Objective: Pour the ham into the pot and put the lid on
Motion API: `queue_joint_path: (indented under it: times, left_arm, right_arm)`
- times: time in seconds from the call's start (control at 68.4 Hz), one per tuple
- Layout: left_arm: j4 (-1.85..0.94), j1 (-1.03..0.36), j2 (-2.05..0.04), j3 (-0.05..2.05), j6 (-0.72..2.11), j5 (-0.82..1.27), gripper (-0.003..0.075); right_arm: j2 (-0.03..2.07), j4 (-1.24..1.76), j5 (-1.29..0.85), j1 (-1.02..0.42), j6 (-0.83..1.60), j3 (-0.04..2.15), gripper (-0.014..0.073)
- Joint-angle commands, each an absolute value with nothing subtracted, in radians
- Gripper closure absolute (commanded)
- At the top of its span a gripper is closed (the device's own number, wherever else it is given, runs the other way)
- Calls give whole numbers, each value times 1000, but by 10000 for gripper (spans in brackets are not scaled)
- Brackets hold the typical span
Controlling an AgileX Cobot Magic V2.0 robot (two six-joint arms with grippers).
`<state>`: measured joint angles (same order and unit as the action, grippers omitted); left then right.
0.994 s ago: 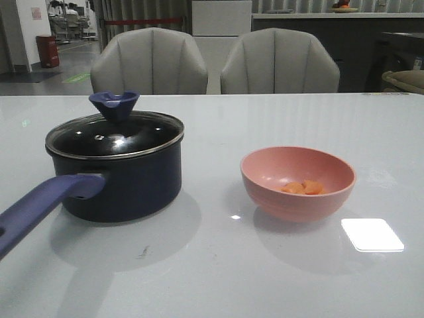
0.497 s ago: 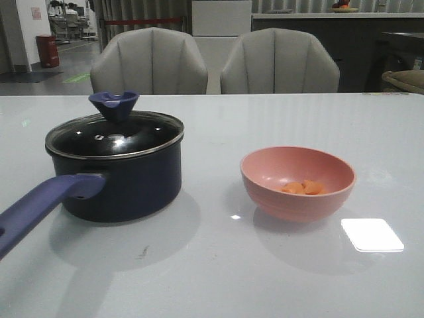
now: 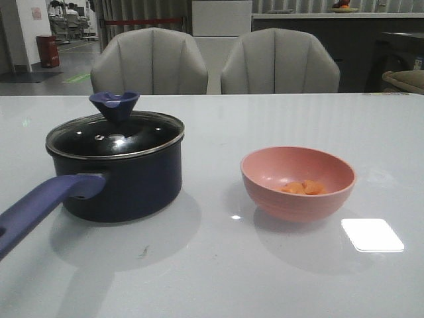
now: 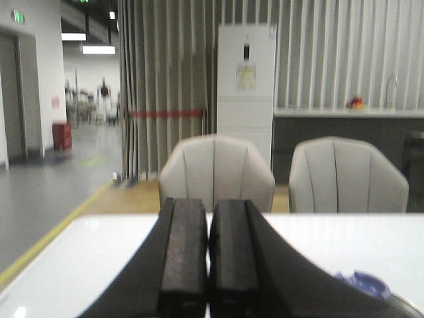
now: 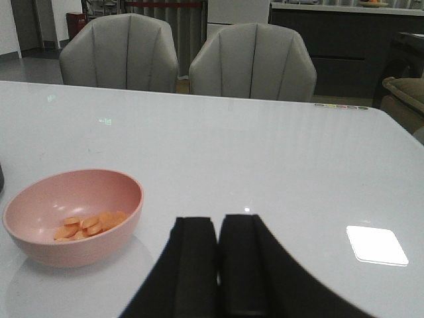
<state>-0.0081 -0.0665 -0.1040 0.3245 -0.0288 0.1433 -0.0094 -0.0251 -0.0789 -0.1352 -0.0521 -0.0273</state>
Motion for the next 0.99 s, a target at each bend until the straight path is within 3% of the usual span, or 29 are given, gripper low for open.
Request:
queue_joint_path:
  times: [0.0, 0.38, 0.497, 0.6, 0.614, 0.702, 0.98]
  left_arm:
    - [-11, -67, -191, 427, -40, 204, 607]
    - [-14, -67, -310, 432, -40, 217, 596]
    - [-14, -67, -317, 434, -40, 225, 484]
    - [-14, -67, -317, 434, -40, 237, 291]
    - [-14, -67, -317, 434, -40, 242, 233]
    - [-14, -67, -319, 434, -40, 251, 109]
    - [-107, -67, -500, 583, -40, 413, 104]
  right_arm:
    - [-30, -41, 6, -128, -51, -22, 448]
    - [-30, -41, 6, -128, -51, -22, 448]
    - [-30, -41, 6, -128, -51, -22, 448]
    - [-30, -41, 6, -128, -51, -22, 448]
    - [-30, -41, 6, -128, -51, -22, 448]
    - [-30, -41, 6, -128, -51, -22, 448]
    - [-30, -41, 6, -128, -51, -22, 448]
